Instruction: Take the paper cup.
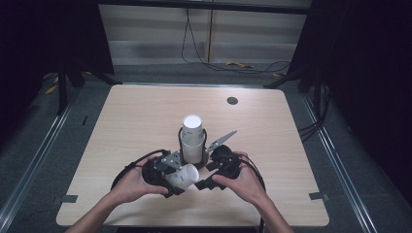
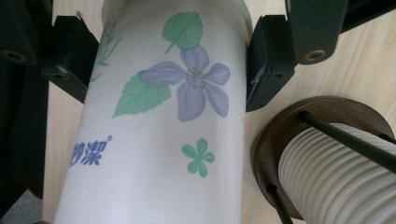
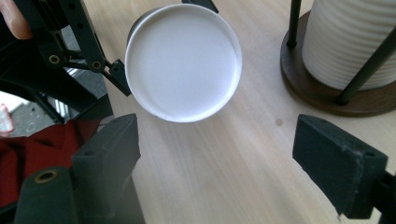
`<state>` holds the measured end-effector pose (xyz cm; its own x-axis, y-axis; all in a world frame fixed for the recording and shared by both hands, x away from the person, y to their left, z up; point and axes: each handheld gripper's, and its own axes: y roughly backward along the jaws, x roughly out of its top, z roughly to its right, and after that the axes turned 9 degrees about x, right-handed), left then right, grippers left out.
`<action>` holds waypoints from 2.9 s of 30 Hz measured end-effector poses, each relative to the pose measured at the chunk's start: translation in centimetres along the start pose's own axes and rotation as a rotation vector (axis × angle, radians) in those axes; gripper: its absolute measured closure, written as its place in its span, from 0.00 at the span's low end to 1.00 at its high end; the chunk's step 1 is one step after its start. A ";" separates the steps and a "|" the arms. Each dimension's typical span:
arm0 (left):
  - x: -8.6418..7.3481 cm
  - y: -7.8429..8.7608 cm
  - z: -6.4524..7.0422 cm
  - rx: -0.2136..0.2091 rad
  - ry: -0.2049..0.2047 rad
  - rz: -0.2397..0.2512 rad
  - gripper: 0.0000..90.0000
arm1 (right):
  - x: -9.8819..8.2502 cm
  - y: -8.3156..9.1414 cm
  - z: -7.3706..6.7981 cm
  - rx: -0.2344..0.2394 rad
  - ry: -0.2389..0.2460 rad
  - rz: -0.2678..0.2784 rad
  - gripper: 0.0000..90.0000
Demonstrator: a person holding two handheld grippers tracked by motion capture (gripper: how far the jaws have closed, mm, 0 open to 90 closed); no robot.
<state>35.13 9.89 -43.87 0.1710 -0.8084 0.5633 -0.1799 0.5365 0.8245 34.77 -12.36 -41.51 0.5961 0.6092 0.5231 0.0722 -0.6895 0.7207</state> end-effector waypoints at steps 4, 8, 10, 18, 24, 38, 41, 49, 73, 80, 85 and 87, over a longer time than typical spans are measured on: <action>0.2 -0.2 0.2 0.017 -0.017 -0.024 0.32 | 0.2 -0.4 0.2 0.019 -0.002 -0.039 0.23; 0.3 -0.4 0.3 0.024 -0.025 -0.029 0.32 | 0.4 -0.5 0.4 0.046 -0.030 -0.047 0.27; 0.5 -0.5 0.4 0.027 -0.035 -0.031 0.32 | 0.4 -0.6 0.5 0.049 -0.034 -0.052 0.26; 0.8 -0.9 0.8 0.047 -0.062 -0.060 0.32 | 0.9 -1.0 0.6 0.063 -0.052 -0.105 0.22; 1.0 -1.1 1.0 0.064 -0.090 -0.075 0.32 | 1.2 -1.4 0.6 0.075 -0.041 -0.133 0.21; 1.0 -1.3 1.4 0.075 -0.120 -0.092 0.32 | 2.0 -1.9 0.9 0.123 -0.022 -0.153 0.23; 1.0 -1.3 1.6 0.083 -0.128 -0.095 0.32 | 2.2 -2.4 0.9 0.132 -0.032 -0.181 0.34; 1.2 -1.1 1.6 0.096 -0.150 -0.093 0.33 | 2.7 -2.8 1.1 0.161 -0.029 -0.201 0.37; 1.4 -1.2 2.3 0.122 -0.215 -0.110 0.33 | 3.7 -3.8 1.7 0.220 -0.040 -0.269 0.35; 1.1 -1.1 2.1 0.118 -0.199 -0.084 0.31 | 3.6 -3.5 1.6 0.213 -0.042 -0.250 0.38; 1.0 -1.3 2.0 0.108 -0.189 -0.069 0.27 | 3.6 -3.5 1.5 0.207 -0.036 -0.254 0.40; 0.8 -1.2 2.0 0.100 -0.155 -0.036 0.26 | 3.5 -3.3 1.5 0.205 -0.035 -0.248 0.40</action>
<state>33.58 8.15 -44.57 0.0287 -0.8585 0.5120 -0.2731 0.4860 0.8302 37.80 -8.47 -42.71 0.5672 0.7569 0.3246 0.3760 -0.5886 0.7156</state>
